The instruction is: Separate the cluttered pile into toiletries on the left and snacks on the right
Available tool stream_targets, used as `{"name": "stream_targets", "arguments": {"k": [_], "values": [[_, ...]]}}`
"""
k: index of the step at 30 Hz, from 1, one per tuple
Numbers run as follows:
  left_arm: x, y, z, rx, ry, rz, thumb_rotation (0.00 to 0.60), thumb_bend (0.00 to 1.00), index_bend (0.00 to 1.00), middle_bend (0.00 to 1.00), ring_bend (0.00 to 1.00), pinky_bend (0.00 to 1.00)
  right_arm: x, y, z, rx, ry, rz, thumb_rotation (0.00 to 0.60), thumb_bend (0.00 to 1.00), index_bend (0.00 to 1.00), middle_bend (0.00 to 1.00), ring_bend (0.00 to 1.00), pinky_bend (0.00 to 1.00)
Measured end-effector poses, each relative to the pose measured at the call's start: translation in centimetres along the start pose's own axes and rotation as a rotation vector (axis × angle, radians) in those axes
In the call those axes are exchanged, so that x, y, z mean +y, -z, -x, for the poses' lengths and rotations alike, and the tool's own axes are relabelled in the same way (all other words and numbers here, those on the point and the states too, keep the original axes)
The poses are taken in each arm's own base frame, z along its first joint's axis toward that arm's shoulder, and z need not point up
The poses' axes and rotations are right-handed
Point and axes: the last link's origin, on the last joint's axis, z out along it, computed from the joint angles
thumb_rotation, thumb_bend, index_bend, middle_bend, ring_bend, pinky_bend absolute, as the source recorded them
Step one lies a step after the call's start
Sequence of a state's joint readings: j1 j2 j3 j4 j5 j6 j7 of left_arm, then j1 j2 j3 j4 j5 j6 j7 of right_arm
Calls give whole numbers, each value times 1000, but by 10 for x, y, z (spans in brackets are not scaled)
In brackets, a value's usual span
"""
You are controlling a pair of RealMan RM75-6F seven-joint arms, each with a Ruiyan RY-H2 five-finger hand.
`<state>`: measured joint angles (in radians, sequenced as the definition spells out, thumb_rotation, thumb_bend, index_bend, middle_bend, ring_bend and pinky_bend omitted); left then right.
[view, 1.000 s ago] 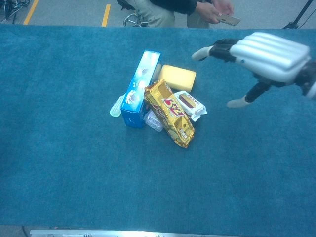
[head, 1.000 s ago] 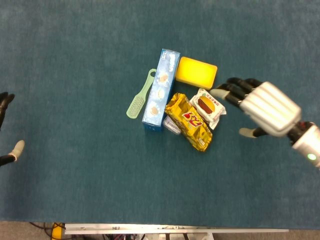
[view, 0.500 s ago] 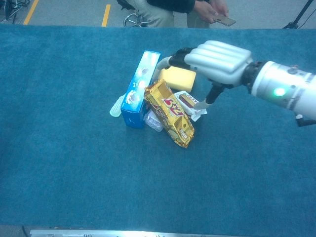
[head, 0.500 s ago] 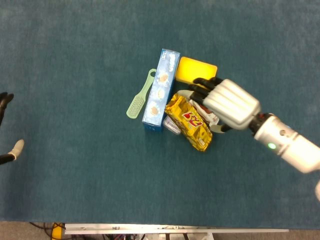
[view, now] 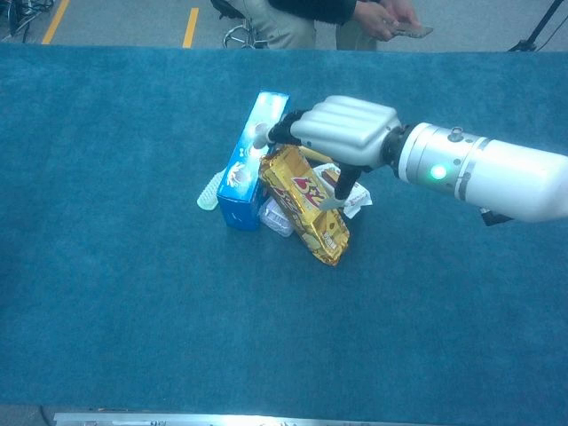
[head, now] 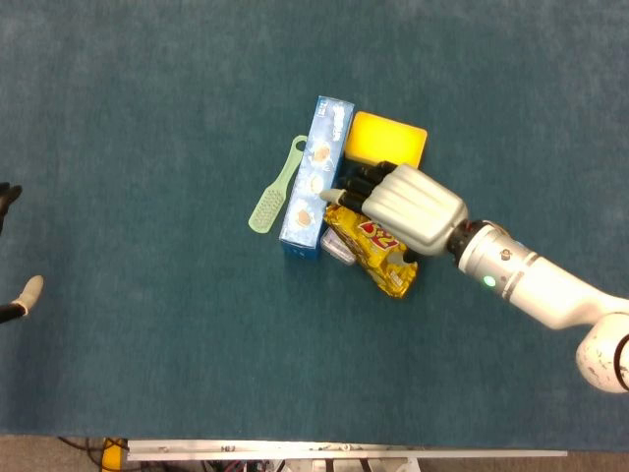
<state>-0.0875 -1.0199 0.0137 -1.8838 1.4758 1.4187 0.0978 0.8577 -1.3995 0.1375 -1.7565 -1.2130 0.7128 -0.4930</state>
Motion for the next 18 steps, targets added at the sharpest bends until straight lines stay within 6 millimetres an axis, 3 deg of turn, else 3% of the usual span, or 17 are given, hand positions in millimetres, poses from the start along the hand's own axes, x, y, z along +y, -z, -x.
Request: {"name": "stream_targets", "arguments": {"k": [8, 18], "values": [[-2, 2, 2, -6, 6, -2, 600, 264, 77, 93, 39, 85, 11, 23, 16, -40, 18, 36, 600, 0, 150, 205, 148, 295], [0, 2, 4, -11, 15, 5, 600, 264, 80, 93, 39, 85, 44, 86, 36, -77, 32, 163, 600, 0, 150, 205, 148, 296]]}}
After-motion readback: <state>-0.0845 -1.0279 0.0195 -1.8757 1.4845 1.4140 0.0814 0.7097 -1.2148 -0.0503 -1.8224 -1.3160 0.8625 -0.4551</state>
